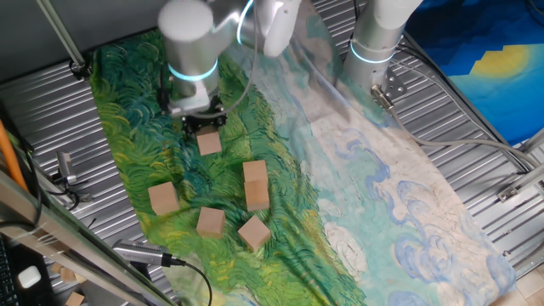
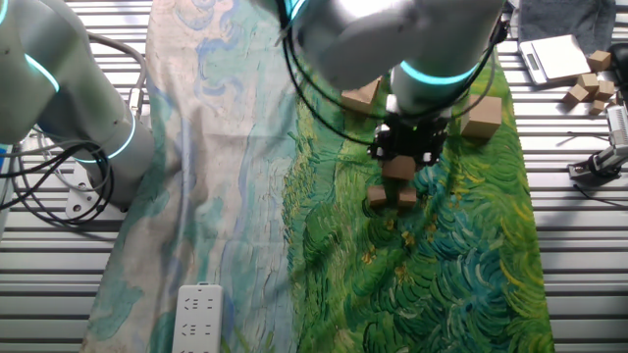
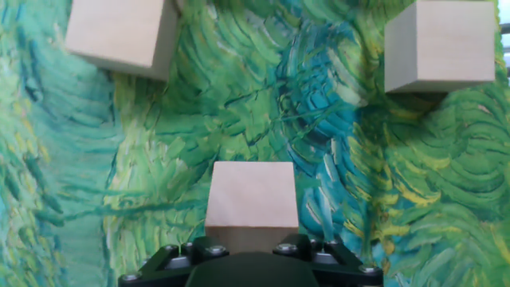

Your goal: Stack the blocks into a pyramid shape

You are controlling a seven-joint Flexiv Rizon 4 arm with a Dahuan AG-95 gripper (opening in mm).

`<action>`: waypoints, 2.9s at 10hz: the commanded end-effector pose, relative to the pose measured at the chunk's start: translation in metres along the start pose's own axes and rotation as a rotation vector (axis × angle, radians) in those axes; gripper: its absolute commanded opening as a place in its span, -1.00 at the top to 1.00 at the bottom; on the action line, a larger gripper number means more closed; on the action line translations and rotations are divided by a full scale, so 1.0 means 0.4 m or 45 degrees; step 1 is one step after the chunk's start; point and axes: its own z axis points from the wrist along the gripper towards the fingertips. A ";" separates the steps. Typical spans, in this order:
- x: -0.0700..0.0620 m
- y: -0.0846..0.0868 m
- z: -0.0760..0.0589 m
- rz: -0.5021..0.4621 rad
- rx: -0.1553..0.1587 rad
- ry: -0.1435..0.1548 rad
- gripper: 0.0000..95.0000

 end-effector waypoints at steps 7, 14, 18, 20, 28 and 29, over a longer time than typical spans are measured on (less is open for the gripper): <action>-0.016 -0.006 0.005 0.060 0.050 0.078 1.00; -0.046 -0.005 0.008 -0.048 0.027 0.356 1.00; -0.043 -0.005 0.007 -0.106 0.073 0.467 1.00; -0.041 -0.006 0.007 -0.151 0.110 0.459 1.00; -0.042 -0.003 0.016 -0.212 0.174 0.435 1.00; -0.043 -0.003 0.017 -0.211 0.173 0.430 1.00</action>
